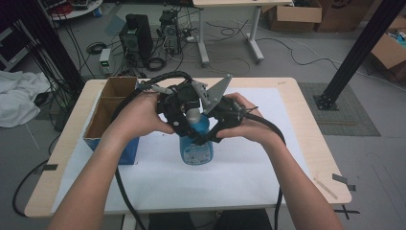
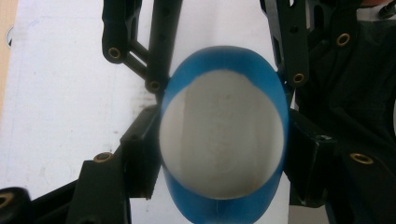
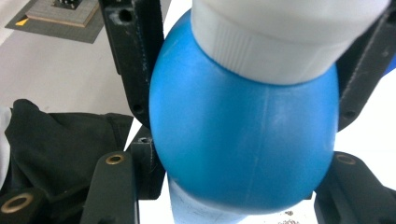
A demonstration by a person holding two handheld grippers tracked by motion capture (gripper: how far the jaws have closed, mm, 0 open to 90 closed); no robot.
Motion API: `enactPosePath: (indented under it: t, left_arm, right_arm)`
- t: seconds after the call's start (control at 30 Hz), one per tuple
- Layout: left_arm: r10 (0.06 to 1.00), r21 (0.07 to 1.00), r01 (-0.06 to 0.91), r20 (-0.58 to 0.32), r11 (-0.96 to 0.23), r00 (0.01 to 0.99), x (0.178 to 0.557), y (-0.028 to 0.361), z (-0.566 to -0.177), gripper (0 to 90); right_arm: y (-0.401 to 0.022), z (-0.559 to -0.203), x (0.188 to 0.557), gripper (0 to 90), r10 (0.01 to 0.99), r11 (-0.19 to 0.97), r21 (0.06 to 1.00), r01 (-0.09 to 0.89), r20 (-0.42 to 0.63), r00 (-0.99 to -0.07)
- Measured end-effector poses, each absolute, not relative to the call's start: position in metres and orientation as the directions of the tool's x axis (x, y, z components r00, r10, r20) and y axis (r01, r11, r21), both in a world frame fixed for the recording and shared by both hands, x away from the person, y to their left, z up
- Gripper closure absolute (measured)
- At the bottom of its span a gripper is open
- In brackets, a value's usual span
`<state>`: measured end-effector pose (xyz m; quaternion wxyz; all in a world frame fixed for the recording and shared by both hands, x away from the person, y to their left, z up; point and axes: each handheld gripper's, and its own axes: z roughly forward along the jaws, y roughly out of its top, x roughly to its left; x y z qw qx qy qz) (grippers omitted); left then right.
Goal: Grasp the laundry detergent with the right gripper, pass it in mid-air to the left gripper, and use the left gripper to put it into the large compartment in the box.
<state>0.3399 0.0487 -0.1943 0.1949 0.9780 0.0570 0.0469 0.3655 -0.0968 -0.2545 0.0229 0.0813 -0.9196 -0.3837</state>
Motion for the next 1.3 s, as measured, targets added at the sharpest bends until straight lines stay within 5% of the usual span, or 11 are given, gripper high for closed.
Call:
enactPosePath:
  t: [0.23, 0.53, 1.3]
  left_arm:
    - [0.136, 0.388, 0.097, 0.074, -0.917, 0.988, 0.340, 0.049, -0.192, 38.7]
    - [0.155, 0.367, 0.122, 0.064, -0.922, 0.986, 0.341, 0.048, -0.188, 38.8]
    - [0.340, 0.290, 0.298, 0.106, -0.909, 0.935, 0.346, 0.071, -0.148, 38.8]
  right_arm:
    - [-0.097, -0.255, 0.367, 42.9, -0.166, 0.669, 0.732, -0.129, -0.022, -0.986]
    - [-0.094, -0.260, 0.367, 19.0, -0.124, 0.677, 0.730, -0.092, -0.011, -0.992]
    - [-0.144, -0.270, 0.389, 16.7, 0.067, 0.788, 0.615, 0.039, -0.023, -0.998]
